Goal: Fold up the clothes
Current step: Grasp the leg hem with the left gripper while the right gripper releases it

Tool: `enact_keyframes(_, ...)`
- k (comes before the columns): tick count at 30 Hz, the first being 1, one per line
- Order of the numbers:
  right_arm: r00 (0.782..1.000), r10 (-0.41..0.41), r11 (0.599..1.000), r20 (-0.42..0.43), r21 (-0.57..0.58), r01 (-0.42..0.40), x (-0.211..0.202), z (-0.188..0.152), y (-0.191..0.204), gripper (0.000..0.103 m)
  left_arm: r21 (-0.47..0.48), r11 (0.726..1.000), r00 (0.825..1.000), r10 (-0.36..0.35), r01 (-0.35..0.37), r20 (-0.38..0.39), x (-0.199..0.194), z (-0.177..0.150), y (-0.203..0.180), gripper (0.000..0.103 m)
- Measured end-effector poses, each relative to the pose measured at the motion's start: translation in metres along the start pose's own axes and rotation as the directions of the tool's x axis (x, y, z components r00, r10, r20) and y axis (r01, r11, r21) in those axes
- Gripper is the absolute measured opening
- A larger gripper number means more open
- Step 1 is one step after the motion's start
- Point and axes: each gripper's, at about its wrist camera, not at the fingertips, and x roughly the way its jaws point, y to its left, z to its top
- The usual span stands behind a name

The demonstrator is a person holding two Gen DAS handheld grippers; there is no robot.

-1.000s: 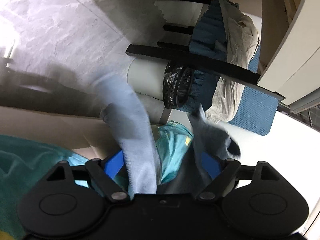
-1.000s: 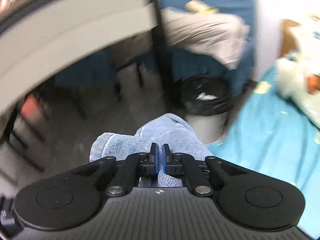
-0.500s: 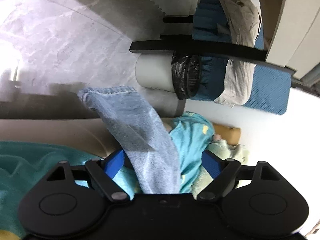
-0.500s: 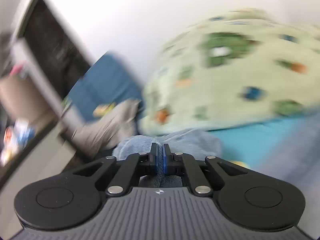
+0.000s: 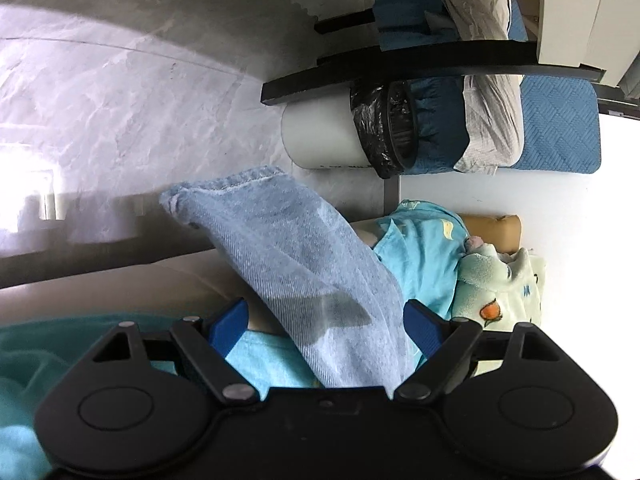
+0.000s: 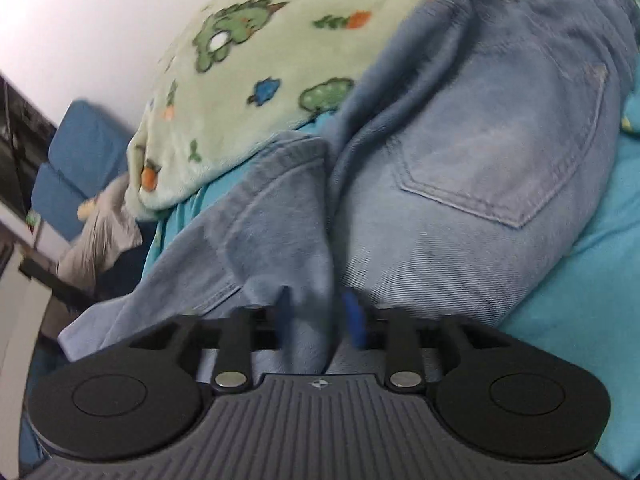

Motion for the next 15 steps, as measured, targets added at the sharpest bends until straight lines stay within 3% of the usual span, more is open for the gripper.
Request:
enact_keyframes(6, 1.000, 0.012, 0.998, -0.024, -0.066, -0.013, -0.050, -0.011, 0.009, 0.055, -0.105, 0.994, 1.000, -0.029, 0.029, -0.004, 0.025, 0.022, 0.012, 0.083)
enact_keyframes(8, 1.000, 0.024, 0.996, -0.014, -0.087, -0.025, -0.060, -0.015, 0.010, 0.055, -0.117, 0.993, 0.999, -0.030, 0.027, -0.025, 0.036, 0.033, 0.015, 0.076)
enact_keyframes(10, 1.000, 0.025, 0.990, 0.019, -0.137, -0.022, -0.060, -0.017, 0.012, 0.056, -0.082, 0.997, 1.000, 0.002, -0.003, -0.021, 0.040, 0.040, 0.012, 0.046)
enact_keyframes(11, 0.998, 0.027, 0.983, 0.049, -0.182, -0.017, -0.057, -0.018, 0.015, 0.056, -0.036, 0.999, 1.000, 0.023, -0.023, -0.012, 0.040, 0.041, 0.007, 0.038)
enact_keyframes(12, 0.996, 0.028, 0.971, 0.085, -0.239, -0.007, -0.053, -0.018, 0.018, 0.059, 0.024, 0.998, 0.999, 0.054, -0.054, 0.006, 0.038, 0.041, 0.000, 0.024)
enact_keyframes(15, 0.991, 0.022, 0.919, 0.133, -0.392, 0.033, -0.027, -0.019, 0.027, 0.064, 0.164, 0.979, 0.988, 0.104, -0.122, 0.114, 0.023, 0.028, -0.027, 0.009)
